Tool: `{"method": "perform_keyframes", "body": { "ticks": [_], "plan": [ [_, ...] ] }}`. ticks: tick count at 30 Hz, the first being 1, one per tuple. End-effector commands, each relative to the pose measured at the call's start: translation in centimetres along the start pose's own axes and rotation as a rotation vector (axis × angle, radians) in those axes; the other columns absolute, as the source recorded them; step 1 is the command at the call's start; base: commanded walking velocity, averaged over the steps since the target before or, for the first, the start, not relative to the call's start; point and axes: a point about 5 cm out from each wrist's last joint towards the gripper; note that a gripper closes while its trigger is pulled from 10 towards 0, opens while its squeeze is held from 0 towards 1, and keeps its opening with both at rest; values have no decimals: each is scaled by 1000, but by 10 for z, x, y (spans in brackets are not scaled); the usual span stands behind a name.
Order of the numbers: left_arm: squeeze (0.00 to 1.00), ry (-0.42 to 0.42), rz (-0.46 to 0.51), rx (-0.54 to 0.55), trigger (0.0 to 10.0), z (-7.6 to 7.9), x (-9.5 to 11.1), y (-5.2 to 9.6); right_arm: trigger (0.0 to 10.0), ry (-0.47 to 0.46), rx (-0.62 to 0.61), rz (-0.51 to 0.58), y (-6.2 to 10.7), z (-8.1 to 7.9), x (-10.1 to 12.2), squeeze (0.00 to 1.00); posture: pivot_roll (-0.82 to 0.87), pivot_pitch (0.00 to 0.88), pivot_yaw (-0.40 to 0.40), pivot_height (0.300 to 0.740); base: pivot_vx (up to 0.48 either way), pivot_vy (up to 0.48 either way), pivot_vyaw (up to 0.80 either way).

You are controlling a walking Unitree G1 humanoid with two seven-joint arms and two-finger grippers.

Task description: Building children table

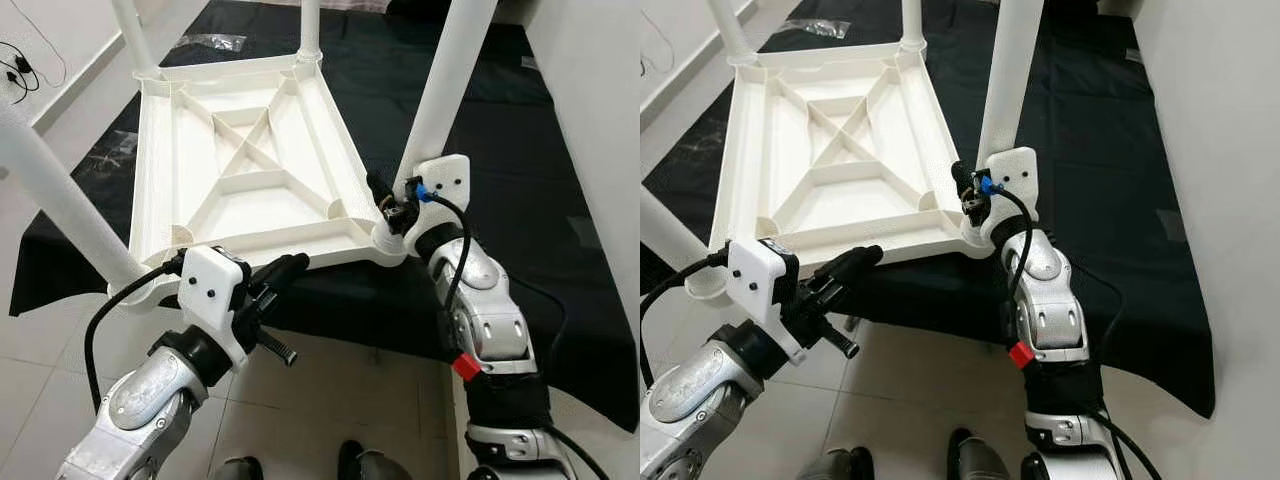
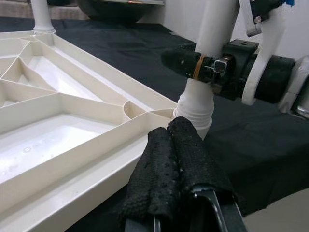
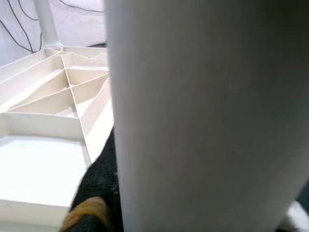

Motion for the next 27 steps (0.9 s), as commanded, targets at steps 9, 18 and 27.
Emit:
{"method": "perform_keyframes", "body": {
  "ticks": [9, 18, 27],
  "plan": [
    [0, 10, -10, 8, 10000, 4, -4, 4, 10000, -85, 692, 55, 17, -16, 28, 1000, 77, 251, -71, 740, 0, 0, 0],
    [0, 16, -12, 2, 10000, 8, -3, 6, 10000, 3, 934, -51, 6, 25, 37, 0, 89, 263, -66, 740, 0, 0, 0],
    [0, 7, -21, 16, 10000, 6, -2, 10, 392, -41, 935, -14, -6, 41, 45, 0, 106, 274, -68, 740, 0, 0, 0]
  ]
}}
Point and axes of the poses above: a point about 5 cm out from each wrist's last joint towards the gripper, its own y axis pointing back from the gripper into the wrist, its own x axis along the axis of the wrist's last joint, z = x × y, and after that the axes turned 4 degrees about -y, right-handed
